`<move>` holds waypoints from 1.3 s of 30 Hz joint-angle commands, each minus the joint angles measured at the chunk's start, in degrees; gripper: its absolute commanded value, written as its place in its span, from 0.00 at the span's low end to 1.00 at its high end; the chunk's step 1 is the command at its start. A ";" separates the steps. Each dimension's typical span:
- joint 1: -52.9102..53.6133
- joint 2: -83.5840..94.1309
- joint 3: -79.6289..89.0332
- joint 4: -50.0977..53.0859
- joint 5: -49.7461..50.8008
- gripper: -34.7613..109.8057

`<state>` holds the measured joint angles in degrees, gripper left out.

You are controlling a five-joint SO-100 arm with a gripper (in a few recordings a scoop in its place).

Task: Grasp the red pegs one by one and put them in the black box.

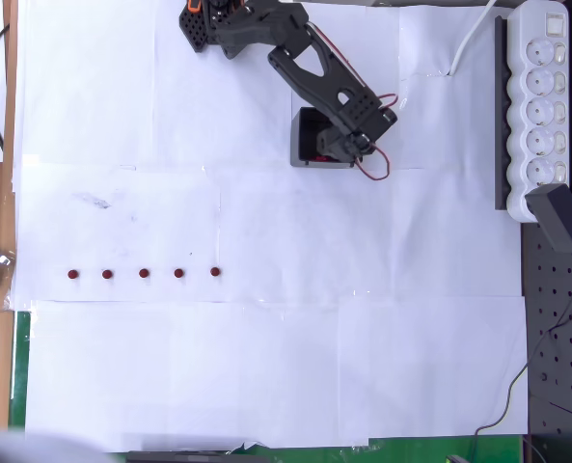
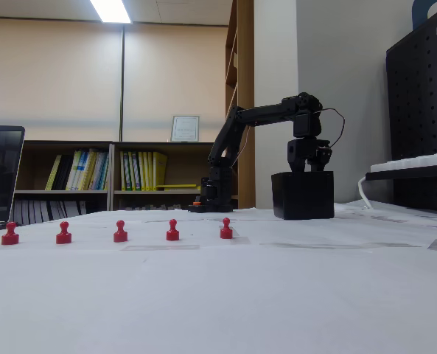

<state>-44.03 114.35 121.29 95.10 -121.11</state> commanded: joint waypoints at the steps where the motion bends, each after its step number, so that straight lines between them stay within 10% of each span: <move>1: -0.09 -2.55 2.02 3.25 0.18 0.40; 20: 22.41 -38.94 -12.13 3.25 18.98 0.40; 29: 44.82 -44.47 -66.36 -60.12 41.31 0.40; 39: 42.80 -31.11 -81.47 -109.95 33.57 0.40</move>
<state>-0.79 79.98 40.61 3.16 -85.87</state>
